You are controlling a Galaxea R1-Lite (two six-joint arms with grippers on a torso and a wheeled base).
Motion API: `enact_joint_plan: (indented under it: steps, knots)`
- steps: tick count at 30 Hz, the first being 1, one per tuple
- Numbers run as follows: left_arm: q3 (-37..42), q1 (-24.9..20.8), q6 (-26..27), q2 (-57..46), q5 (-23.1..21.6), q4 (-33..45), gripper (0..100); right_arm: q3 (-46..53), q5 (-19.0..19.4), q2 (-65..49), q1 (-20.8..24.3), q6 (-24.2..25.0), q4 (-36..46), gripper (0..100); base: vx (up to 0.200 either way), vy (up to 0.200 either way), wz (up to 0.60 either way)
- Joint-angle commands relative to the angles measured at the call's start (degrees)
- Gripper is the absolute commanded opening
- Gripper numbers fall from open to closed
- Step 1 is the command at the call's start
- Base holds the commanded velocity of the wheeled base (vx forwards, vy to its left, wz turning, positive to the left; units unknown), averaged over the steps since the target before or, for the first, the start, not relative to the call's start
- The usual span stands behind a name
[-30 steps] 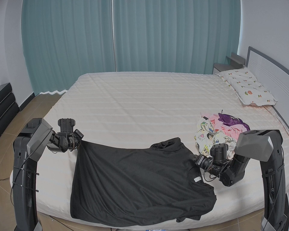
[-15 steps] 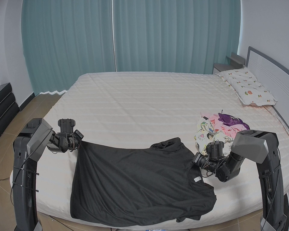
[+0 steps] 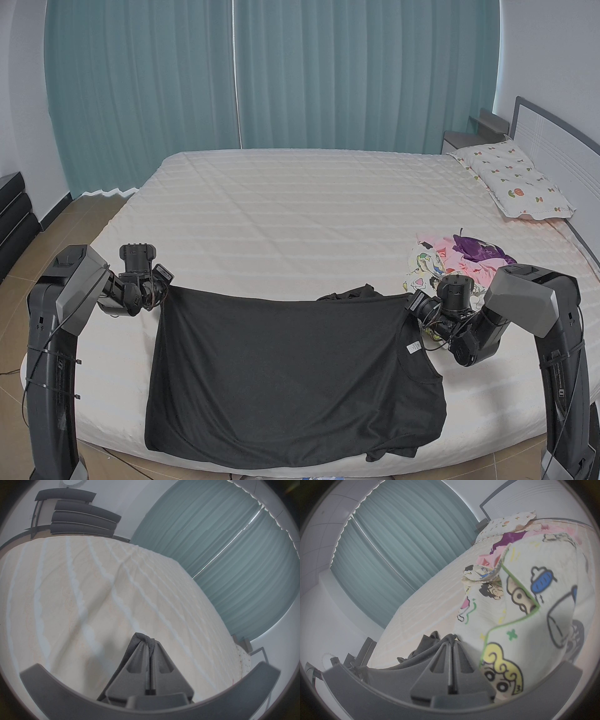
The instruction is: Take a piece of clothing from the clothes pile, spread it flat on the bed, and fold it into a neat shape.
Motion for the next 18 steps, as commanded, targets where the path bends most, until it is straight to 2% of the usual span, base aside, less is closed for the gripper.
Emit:
enact_joint_plan:
  steps: [1,4,12,13,14,15,18]
  knots:
    - [0.6,-0.1,-0.5,0.0,0.2,-2.5,0,-3.8,-2.1,2.4,-0.2,-0.1,-0.1,0,0.0,0.0,0.0]
    - [0.4,-0.3,-0.5,0.5,0.2,-2.8,0,-5.8,-4.9,3.9,-0.3,-0.1,-0.3,0,0.0,0.0,0.0]
    - [-0.1,-0.8,-0.4,0.9,0.2,-2.8,0,-5.6,-5.1,4.3,-0.2,-0.1,-0.8,0,0.0,0.0,0.0]
    - [-0.1,-0.9,-0.4,0.9,0.3,-2.8,0,-5.3,-4.9,4.3,-0.2,-0.1,-0.8,100,0.0,0.0,0.0]
    - [-0.1,-1.0,-0.4,1.0,0.3,-2.8,0,-5.2,-4.9,4.3,-0.2,-0.1,-0.8,100,0.0,0.0,0.0]
    - [0.0,-1.2,-0.4,1.0,0.2,-2.8,100,-5.1,-4.8,4.3,0.0,-0.2,-0.9,100,0.0,0.0,0.0]
    - [0.2,-1.6,-0.4,1.2,0.3,-2.8,100,-3.8,-4.4,4.0,0.6,-0.2,-1.2,100,0.0,0.0,0.0]
